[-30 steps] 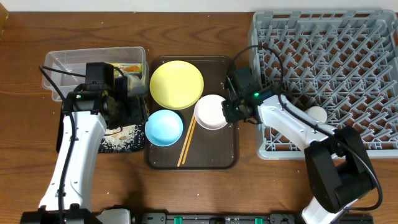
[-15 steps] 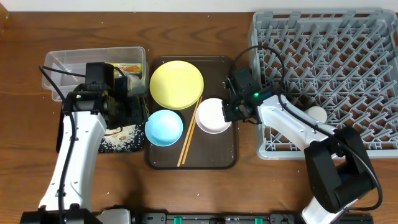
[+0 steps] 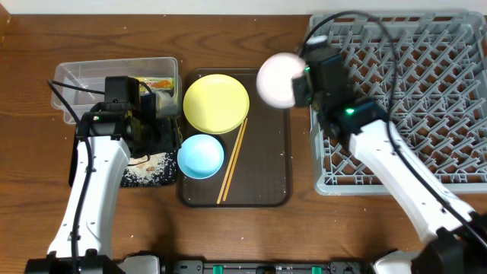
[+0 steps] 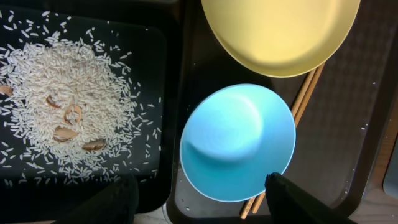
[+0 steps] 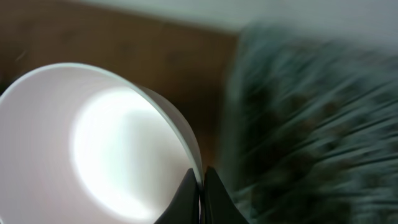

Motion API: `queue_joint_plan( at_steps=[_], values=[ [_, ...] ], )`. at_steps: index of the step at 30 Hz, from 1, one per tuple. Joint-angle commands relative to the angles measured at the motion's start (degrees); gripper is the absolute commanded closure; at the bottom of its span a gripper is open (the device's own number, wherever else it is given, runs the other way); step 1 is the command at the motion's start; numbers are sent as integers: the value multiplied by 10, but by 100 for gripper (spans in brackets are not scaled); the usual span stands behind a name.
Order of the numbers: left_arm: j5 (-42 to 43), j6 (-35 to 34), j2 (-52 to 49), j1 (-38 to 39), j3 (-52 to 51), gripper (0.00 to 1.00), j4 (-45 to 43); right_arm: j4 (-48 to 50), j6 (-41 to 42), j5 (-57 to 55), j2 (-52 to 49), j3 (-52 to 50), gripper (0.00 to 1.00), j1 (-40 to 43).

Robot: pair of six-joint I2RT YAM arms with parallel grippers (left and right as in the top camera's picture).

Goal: Sort waste into correct bins and load items into the dishwasher rack
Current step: 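Carry the pink bowl into the rack's far corner and release it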

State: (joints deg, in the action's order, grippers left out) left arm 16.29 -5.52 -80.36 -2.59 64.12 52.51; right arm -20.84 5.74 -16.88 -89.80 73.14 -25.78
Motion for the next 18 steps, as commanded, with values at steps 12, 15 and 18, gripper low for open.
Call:
queue_joint_plan(
  at_steps=[12,15,18],
  values=[
    [-5,3,2,-2,5,32,2,181,-221,-205,-13,9,99,120],
    [-5,1,2,-2,5,32,1,182,-243,-213,-30,24,99,145],
    [-5,-9,2,-2,5,32,-1,178,-256,-223,-55,52,99,165]
  ],
)
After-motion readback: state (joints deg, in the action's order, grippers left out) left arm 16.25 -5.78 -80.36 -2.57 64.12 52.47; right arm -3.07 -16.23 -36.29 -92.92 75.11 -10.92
